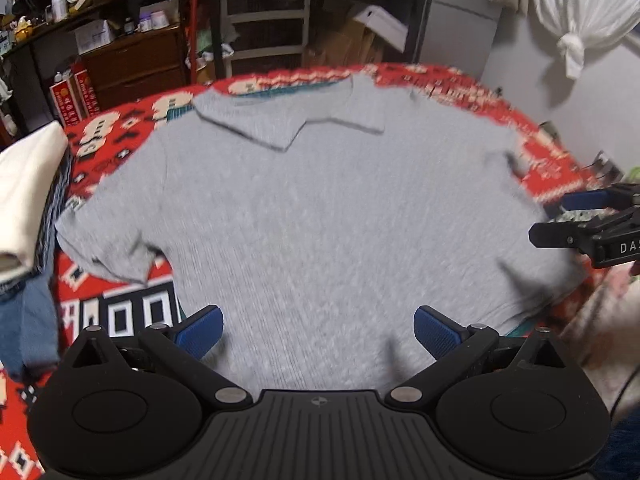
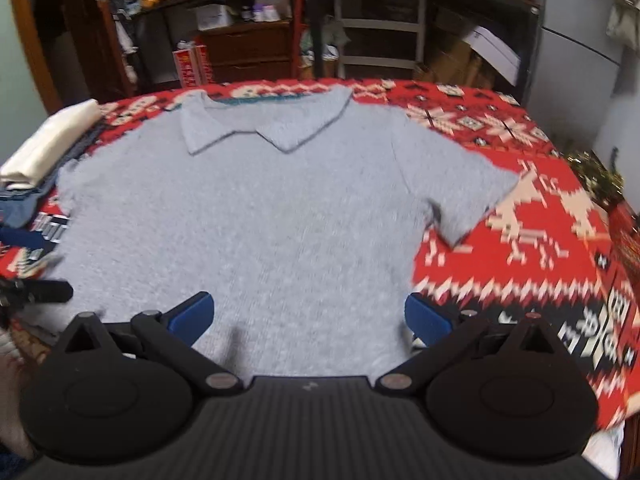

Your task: Fold clothes

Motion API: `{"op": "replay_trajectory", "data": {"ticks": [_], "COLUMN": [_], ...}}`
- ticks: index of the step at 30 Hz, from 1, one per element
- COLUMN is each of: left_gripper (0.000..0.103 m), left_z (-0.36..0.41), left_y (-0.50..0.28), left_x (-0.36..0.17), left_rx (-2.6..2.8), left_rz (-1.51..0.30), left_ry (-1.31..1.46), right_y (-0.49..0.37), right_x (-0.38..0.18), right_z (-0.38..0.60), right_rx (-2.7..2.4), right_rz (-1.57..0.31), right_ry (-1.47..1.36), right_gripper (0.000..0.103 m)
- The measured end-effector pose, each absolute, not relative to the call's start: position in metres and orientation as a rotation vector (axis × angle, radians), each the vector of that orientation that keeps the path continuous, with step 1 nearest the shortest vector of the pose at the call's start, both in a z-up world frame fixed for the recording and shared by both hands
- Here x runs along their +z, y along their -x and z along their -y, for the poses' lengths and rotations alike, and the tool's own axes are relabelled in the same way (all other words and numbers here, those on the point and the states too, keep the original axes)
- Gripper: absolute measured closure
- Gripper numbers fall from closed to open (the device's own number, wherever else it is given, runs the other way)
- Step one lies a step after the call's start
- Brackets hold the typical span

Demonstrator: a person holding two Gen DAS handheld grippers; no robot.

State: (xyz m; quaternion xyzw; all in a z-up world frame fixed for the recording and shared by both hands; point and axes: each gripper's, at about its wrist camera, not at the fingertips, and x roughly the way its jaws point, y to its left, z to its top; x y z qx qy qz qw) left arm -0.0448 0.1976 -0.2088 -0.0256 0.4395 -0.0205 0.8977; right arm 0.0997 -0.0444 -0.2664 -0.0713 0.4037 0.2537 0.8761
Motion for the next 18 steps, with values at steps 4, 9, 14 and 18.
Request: {"op": "replay_trajectory", "data": {"ticks": [4,9,14,18], "left_gripper": [0.0,0.001,0.013,0.028], "left_z": [-0.211,-0.231,-0.254,-0.262], "left_y": [0.047,0.058,0.079,0.096], "left_x": [-0.187,-0.17,-0.166,-0.166], "left_rx": [-0.062,-0.025,0.029,0.079], "left_rz": [-0.927,-0.901,-0.855,-0.817], "left_ry": [0.077,0.121,0.277,0.319], "right_y": [-0.101,-0.096,-0.081,-0.068], "right_x": [-0.248,-0.229,-0.227,-0.229], "right_z": [0.06,0.093,0.115,0.13], "right_rx": [0.538,0.503,0.486,0.478], "right_rz": [-0.834,-0.785,-0.764,-0.76], "right_ry": [0.198,0.095,0.018,-0.029], "right_gripper": [0.0,0.0,0.001,0.017]}}
